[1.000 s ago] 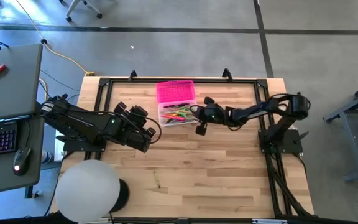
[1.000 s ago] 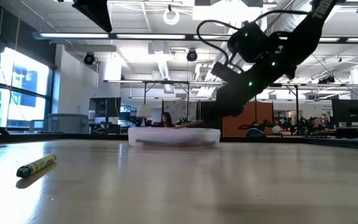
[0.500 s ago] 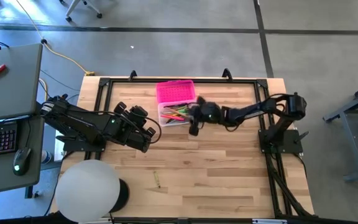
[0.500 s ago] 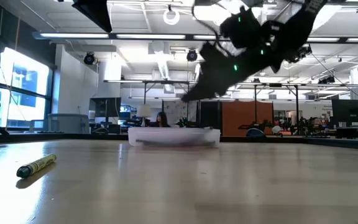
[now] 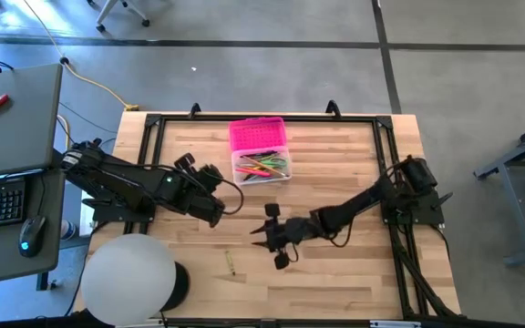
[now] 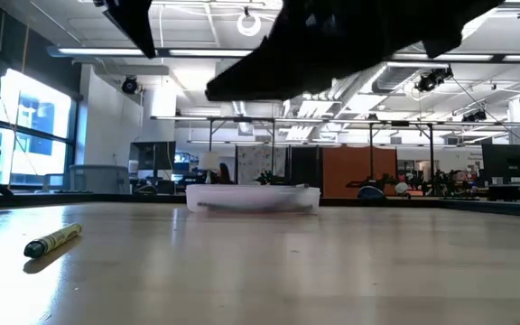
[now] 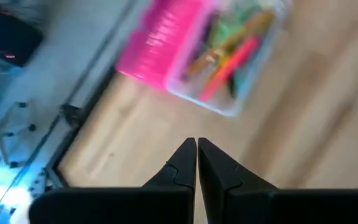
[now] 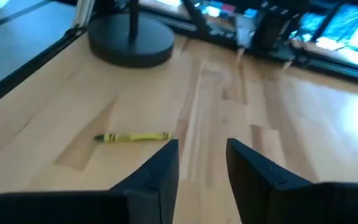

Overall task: Pick & place school supplies into a supply box
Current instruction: Put the light green crayon into the pink supply box

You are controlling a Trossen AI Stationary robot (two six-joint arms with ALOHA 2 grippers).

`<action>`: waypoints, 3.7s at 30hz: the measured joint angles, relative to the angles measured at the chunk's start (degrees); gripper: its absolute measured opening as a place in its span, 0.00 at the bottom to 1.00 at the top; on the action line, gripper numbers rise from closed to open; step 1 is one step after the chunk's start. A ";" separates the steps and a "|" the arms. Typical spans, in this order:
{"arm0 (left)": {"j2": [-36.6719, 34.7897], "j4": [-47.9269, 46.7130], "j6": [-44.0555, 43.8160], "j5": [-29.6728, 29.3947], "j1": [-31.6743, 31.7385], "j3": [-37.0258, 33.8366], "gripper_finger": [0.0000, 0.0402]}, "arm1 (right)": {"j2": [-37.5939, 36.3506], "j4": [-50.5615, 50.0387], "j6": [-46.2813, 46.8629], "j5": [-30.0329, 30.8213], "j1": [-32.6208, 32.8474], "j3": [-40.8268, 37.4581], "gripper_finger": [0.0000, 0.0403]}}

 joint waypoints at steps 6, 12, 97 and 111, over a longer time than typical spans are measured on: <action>1.11 5.46 6.50 8.32 -1.88 0.02 0.12 | -0.24 0.84 2.03 1.76 1.62 1.18 0.28; 1.11 14.49 17.31 11.28 -9.08 -0.02 0.12 | -0.46 -2.92 2.35 2.11 1.92 1.29 0.28; 5.41 69.26 60.98 79.65 9.44 -24.26 0.41 | -20.46 -40.26 28.20 10.22 9.09 1.22 0.28; 9.69 80.14 67.75 81.96 4.81 -33.77 0.33 | -20.46 -40.30 27.11 14.50 9.05 1.22 0.28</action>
